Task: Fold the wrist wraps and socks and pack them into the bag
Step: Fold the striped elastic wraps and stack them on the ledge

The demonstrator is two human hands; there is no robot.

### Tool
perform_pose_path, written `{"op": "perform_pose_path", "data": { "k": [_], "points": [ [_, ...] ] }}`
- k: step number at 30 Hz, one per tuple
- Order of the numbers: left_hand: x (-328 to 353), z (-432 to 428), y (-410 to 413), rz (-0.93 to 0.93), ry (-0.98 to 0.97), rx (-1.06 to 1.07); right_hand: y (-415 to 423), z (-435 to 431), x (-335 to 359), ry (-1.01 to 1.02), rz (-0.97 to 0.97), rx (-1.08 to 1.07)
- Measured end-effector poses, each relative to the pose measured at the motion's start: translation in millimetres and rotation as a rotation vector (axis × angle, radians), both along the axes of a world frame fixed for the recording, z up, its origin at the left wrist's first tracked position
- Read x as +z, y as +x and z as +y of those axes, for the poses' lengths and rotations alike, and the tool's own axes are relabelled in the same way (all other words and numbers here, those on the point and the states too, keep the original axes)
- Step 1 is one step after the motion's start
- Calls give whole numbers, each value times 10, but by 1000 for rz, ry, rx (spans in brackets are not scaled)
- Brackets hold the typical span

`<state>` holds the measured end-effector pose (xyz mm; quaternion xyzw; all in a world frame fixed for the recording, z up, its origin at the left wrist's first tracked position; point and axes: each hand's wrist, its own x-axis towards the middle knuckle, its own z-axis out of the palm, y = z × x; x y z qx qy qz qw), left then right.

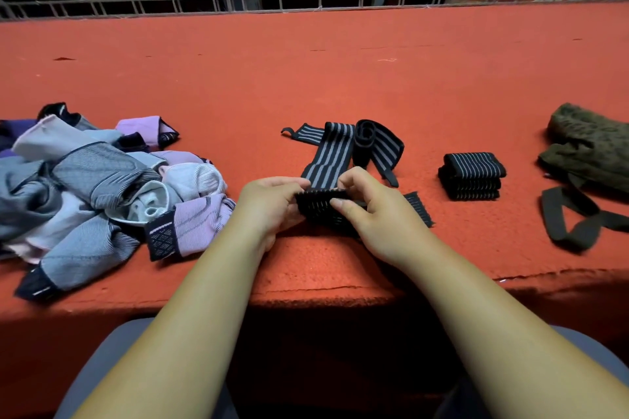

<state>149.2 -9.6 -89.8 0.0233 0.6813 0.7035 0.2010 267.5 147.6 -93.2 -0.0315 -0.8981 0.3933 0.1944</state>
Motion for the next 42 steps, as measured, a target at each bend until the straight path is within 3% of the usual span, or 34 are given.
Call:
{"op": "perform_pose_path", "data": {
  "k": [4, 7, 8, 11, 13, 15, 18, 20, 24, 28, 33, 34, 36, 39, 42],
  "points": [
    [98, 38, -89, 89, 161, 245, 19, -41, 61, 32, 212, -161],
    [129, -75, -239, 103, 196, 351, 67, -69, 126, -126, 282, -163],
    [105, -135, -302, 140, 80, 348, 81, -70, 134, -181, 290, -168],
    [132, -265, -326, 394, -516, 288, 86, -60, 140, -265, 292, -178],
    [240, -254, -171, 594, -575, 238, 71, -41, 156, -271, 307, -203],
    [372, -227, 19, 734, -444, 136, 68, -34, 204, -244, 337, -233],
    [495, -192, 266, 483, -83, -201, 54, -28, 267, -226, 363, -243],
    [451, -159, 345, 437, -49, -328, 66, -50, 300, -241, 378, -257],
    [357, -92, 401, 394, 80, -343, 110, -3, 334, -162, 323, -247],
    [332, -61, 364, 335, 100, -278, 144, 123, 365, 170, 94, -93],
    [279, -47, 267, 235, 189, -115, 279, 213, 298, -83, -322, 163],
    [275, -54, 244, 226, 190, -80, 291, 387, 175, -75, -258, 201],
    [252, -68, 193, 234, 185, -26, 291, 336, 105, -216, -316, 301],
    [215, -87, 150, 245, 148, -3, 509, -88, 462, -453, -628, 396],
    [192, -72, 160, 230, 145, -3, 452, -109, 413, -459, -569, 346]
  ]
}}
